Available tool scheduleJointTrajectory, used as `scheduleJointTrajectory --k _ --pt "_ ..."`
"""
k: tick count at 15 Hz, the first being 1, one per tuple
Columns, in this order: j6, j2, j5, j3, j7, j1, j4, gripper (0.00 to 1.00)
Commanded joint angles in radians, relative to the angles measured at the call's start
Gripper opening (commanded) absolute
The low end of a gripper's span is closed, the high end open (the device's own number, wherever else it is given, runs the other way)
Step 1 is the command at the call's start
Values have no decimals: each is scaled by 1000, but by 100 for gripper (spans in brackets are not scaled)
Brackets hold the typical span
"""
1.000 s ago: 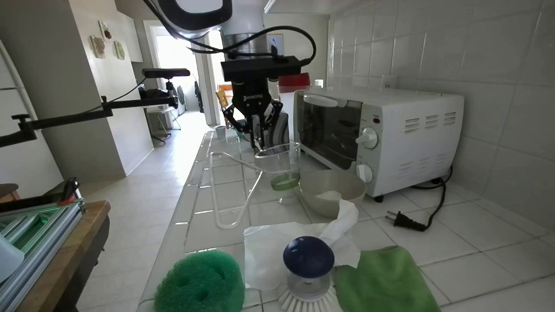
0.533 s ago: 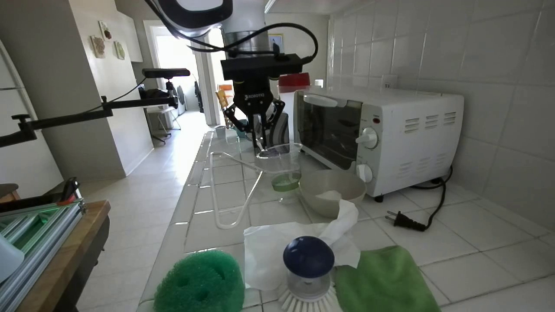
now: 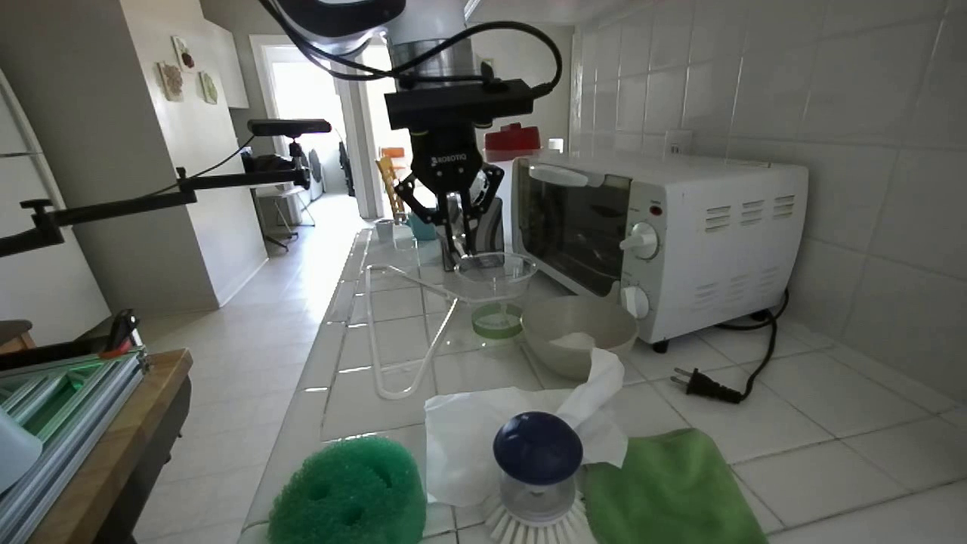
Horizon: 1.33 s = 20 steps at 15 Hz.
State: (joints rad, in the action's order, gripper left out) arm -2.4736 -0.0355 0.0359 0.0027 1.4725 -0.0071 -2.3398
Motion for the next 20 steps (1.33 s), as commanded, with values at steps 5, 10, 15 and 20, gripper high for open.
scheduleJointTrajectory --k 5,10,15,20 --pt "7 25 -9 21 -20 17 10 5" --pt "10 23 13 45 -9 39 7 5" --pt "5 -13 29 50 -11 41 2 5" --pt "4 -33 15 53 -10 37 2 5"
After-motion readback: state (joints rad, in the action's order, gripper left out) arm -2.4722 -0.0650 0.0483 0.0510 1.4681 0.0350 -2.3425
